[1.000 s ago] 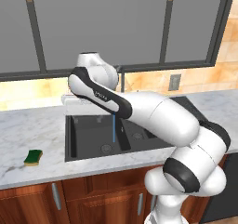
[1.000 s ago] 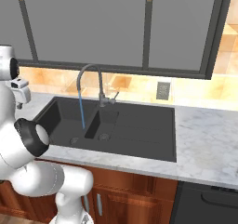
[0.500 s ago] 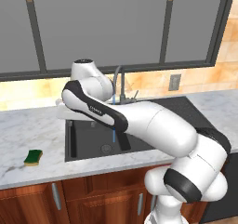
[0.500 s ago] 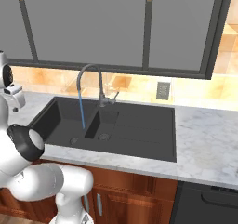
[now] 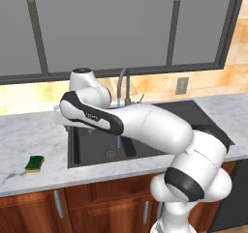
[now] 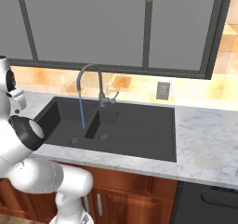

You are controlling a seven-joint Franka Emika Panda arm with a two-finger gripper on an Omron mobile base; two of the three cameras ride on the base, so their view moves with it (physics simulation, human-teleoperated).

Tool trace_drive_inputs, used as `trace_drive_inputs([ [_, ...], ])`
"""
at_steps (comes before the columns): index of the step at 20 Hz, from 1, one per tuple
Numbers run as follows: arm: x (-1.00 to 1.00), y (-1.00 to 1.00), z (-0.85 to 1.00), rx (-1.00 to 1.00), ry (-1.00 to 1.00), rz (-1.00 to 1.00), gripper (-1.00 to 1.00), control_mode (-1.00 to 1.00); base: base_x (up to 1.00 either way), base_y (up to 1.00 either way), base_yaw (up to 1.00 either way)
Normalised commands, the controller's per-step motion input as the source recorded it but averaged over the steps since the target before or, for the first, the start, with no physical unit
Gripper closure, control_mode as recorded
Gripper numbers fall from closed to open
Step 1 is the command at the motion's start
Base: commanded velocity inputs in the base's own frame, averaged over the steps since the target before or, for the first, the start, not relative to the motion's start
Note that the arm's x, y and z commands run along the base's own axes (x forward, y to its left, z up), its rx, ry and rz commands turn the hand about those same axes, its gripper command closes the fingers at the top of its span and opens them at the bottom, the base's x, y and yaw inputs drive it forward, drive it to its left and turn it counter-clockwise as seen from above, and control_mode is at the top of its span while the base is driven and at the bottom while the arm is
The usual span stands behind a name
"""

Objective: Soak the sponge with water for a few seconds and then drop it inside the sink.

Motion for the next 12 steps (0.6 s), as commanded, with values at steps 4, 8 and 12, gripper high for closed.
trace_drive_inputs([
  [4, 0.17, 0.27, 0.00, -0.01, -0.01, -0.02, -1.00, -1.00, 0.00, 0.00, 0.00],
  [8, 0.14, 0.36, -0.03, -0.02, -0.03, 0.00, -1.00, -1.00, 0.00, 0.00, 0.00],
  [12, 0.02, 0.33, -0.06, -0.01, 0.00, 0.00, -1.00, -1.00, 0.00, 0.00, 0.00],
])
